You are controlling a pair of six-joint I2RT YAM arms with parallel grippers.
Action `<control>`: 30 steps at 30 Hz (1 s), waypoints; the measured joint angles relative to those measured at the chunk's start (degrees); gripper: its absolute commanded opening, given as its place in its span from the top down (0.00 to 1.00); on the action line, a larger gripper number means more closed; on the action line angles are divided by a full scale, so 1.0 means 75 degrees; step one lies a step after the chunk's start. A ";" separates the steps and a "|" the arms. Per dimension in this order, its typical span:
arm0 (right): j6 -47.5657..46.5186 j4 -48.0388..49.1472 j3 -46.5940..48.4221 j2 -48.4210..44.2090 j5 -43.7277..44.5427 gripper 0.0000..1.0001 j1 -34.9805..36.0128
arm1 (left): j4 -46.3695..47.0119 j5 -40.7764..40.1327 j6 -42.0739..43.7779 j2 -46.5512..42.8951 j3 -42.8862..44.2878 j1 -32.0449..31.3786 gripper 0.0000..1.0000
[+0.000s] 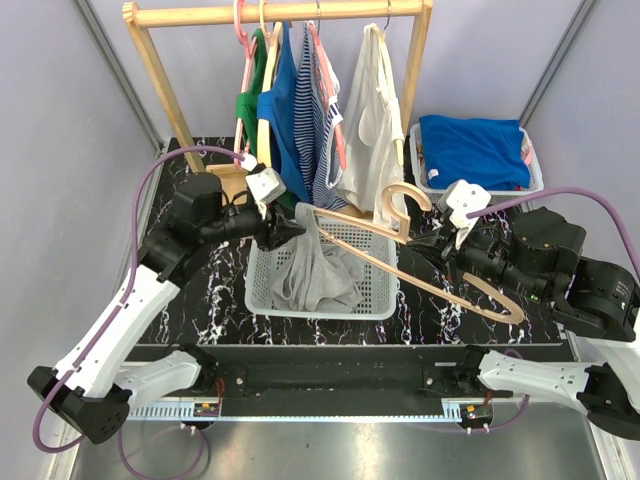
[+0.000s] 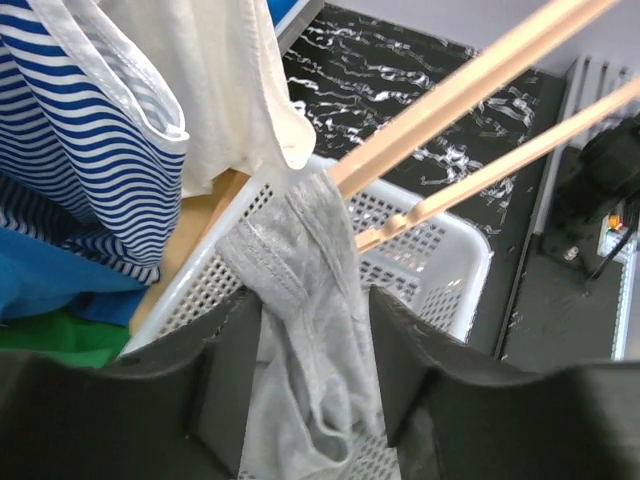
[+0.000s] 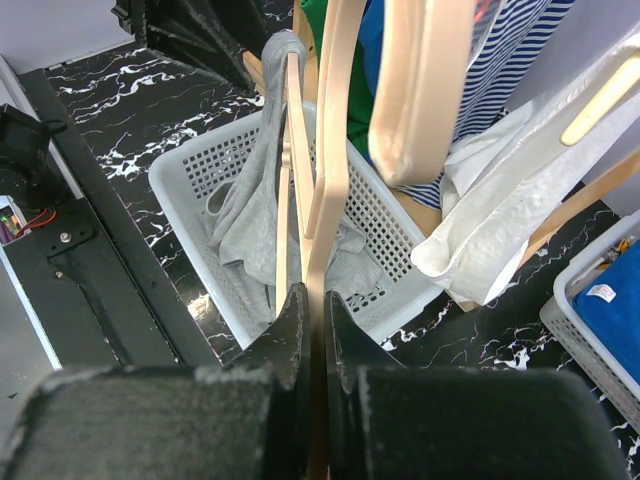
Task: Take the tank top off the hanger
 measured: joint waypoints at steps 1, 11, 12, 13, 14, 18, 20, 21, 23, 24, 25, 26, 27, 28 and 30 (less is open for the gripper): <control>0.0000 0.0000 0.0000 -0.0003 0.0000 1.00 0.0000 | 0.0058 0.0006 -0.0055 0.0012 0.0000 0.0000 0.75; -0.0003 0.0000 0.0000 -0.0006 0.0003 1.00 0.0000 | 0.0216 -0.0038 -0.0009 0.0015 0.0000 0.0154 0.91; -0.0003 0.0000 0.0000 -0.0006 0.0003 1.00 0.0000 | 0.0227 -0.0070 0.0009 0.0015 0.0000 0.0175 0.92; 0.0000 0.0000 0.0000 -0.0009 0.0003 1.00 0.0000 | 0.0242 -0.0087 0.0017 0.0015 0.0000 0.0181 0.93; 0.0000 -0.0003 0.0000 -0.0012 0.0003 1.00 0.0000 | 0.0265 -0.0140 0.0032 0.0015 0.0000 0.0216 0.99; 0.0003 -0.0032 0.0000 -0.0055 0.0003 1.00 0.0000 | 0.0280 -0.0443 0.0175 0.0006 0.0000 0.0318 1.00; 0.0006 -0.0090 0.0023 -0.0076 0.0003 1.00 0.0000 | 0.0277 -0.0729 0.0312 -0.0003 0.0000 0.0382 1.00; 0.0006 -0.0093 0.0032 -0.0085 0.0003 1.00 0.0000 | 0.0268 -0.0877 0.0376 -0.0006 0.0000 0.0411 1.00; 0.0006 -0.0108 0.0058 -0.0096 0.0003 1.00 0.0000 | 0.0259 -0.1166 0.0498 -0.0006 0.0000 0.0463 1.00; 0.0006 -0.0137 0.0099 -0.0096 0.0003 1.00 0.0000 | 0.0245 -0.1338 0.0562 -0.0006 0.0000 0.0481 1.00; 0.0006 -0.0163 0.0122 -0.0096 0.0003 1.00 0.0000 | 0.0236 -0.1431 0.0600 -0.0006 0.0000 0.0487 1.00; 0.0006 -0.0210 0.0166 -0.0096 0.0006 1.00 0.0000 | 0.0221 -0.1559 0.0635 -0.0006 -0.0003 0.0498 1.00; 0.0006 -0.0271 0.0221 -0.0096 0.0006 1.00 0.0000 | 0.0207 -0.1679 0.0685 -0.0006 -0.0006 0.0510 0.96; 0.0006 -0.0326 0.0259 -0.0096 0.0006 1.00 0.0000 | 0.0187 -0.1725 0.0699 -0.0006 -0.0012 0.0510 0.65; 0.0006 -0.0408 0.0338 -0.0114 0.0006 1.00 0.0000 | 0.0073 -0.1606 0.0781 -0.0006 -0.0044 0.0516 0.25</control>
